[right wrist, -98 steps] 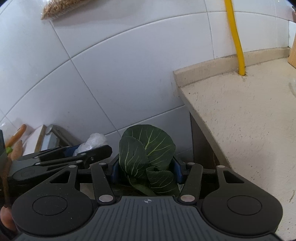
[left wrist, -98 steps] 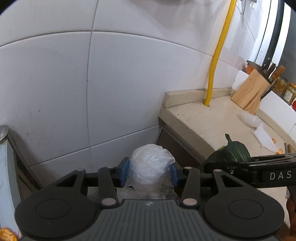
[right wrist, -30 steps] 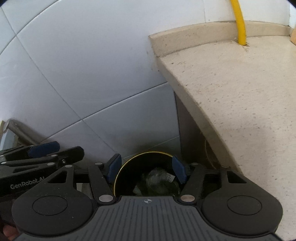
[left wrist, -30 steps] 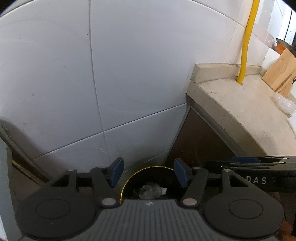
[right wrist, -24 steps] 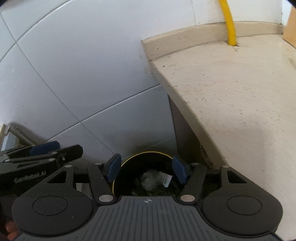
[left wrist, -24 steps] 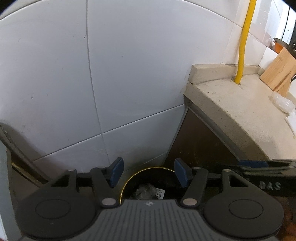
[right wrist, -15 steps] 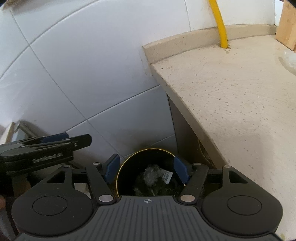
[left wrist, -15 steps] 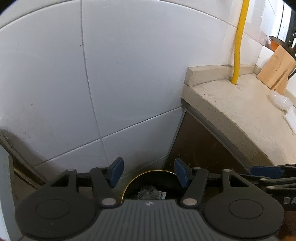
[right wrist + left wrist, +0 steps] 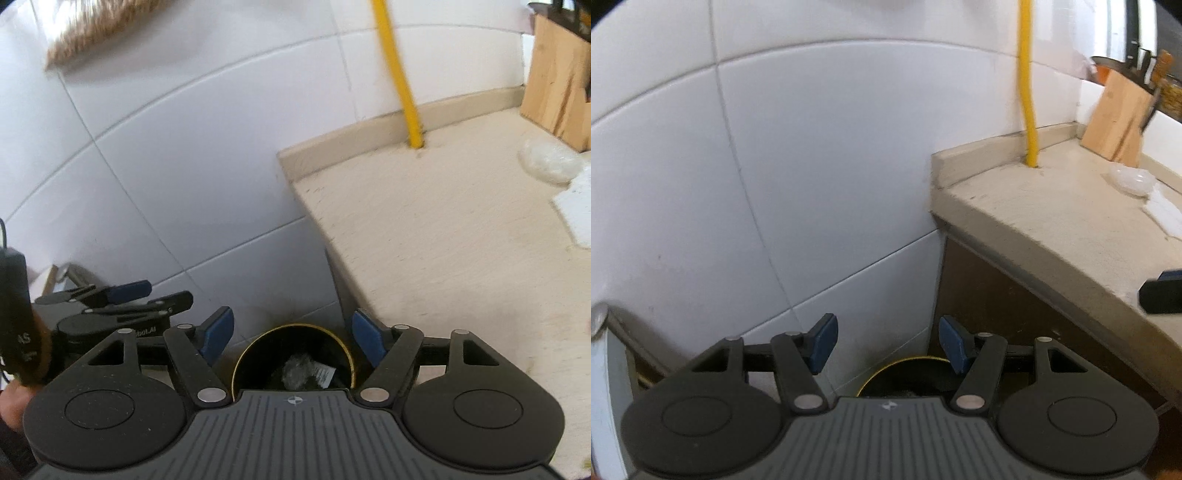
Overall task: Collect trash
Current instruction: 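Open the left gripper over the bin while the right gripper releases the bok choy, then move both open grippers back toward the foam net and plastic bag on the counter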
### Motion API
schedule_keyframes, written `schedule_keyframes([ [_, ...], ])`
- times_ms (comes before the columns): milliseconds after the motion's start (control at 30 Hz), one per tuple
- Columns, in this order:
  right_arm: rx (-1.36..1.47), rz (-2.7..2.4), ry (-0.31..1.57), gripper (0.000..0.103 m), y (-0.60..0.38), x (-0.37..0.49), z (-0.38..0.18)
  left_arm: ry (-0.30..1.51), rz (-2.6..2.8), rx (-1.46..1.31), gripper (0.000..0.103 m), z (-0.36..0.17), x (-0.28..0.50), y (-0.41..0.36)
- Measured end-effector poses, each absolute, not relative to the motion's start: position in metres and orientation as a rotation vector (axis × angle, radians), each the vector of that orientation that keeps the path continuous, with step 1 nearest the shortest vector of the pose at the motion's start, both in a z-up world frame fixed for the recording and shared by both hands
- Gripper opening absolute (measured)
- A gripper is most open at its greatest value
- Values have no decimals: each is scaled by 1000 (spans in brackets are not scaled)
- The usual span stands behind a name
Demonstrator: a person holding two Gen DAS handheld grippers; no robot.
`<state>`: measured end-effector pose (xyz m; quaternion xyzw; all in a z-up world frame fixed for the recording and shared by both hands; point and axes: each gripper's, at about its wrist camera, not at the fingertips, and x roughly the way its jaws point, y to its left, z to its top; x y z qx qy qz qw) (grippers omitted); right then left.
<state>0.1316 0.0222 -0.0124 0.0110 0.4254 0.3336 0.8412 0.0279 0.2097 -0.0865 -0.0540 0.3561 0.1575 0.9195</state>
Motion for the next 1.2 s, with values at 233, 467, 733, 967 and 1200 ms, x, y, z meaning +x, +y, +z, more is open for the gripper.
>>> schedule_keyframes([
  [233,26,641,824,77,-29,133,5,656,225,-132,56,-64,30,166],
  [467,42,494,774,79,-92,149,12,629,12,-104,58,-44,69,91],
  [733,75,284,754,81,-172,168,6,627,-194,-53,62,-30,119,13],
  [967,107,181,776,82,-219,175,-7,649,-277,-33,64,-22,172,-30],
  [1200,149,156,776,82,-242,187,-16,722,-283,-141,64,-33,243,-45],
])
